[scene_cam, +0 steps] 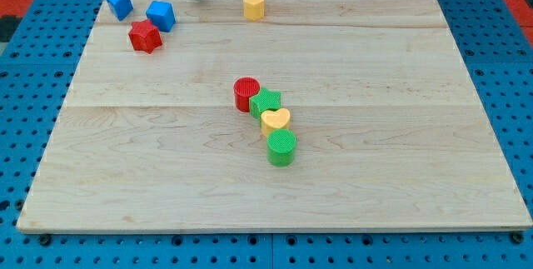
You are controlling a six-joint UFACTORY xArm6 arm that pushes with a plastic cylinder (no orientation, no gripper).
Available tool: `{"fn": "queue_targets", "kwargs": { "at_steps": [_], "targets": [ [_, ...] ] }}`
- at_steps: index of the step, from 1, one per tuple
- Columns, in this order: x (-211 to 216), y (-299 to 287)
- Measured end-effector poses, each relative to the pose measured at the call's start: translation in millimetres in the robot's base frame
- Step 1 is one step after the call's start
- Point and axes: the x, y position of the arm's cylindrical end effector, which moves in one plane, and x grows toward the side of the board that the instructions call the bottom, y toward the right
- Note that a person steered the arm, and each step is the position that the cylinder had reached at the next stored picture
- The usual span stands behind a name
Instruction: Push the blue triangle into the blue cube
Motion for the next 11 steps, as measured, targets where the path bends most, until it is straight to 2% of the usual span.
{"fn": "queue_targets", "kwargs": {
  "at_steps": [6, 7, 9, 10, 11],
  "targets": [
    [-1.1, -171.2],
    [33.0, -170.4],
    [24.3, -161.2],
    [25.8, -123.2],
    [54.7, -72.1]
  ]
}}
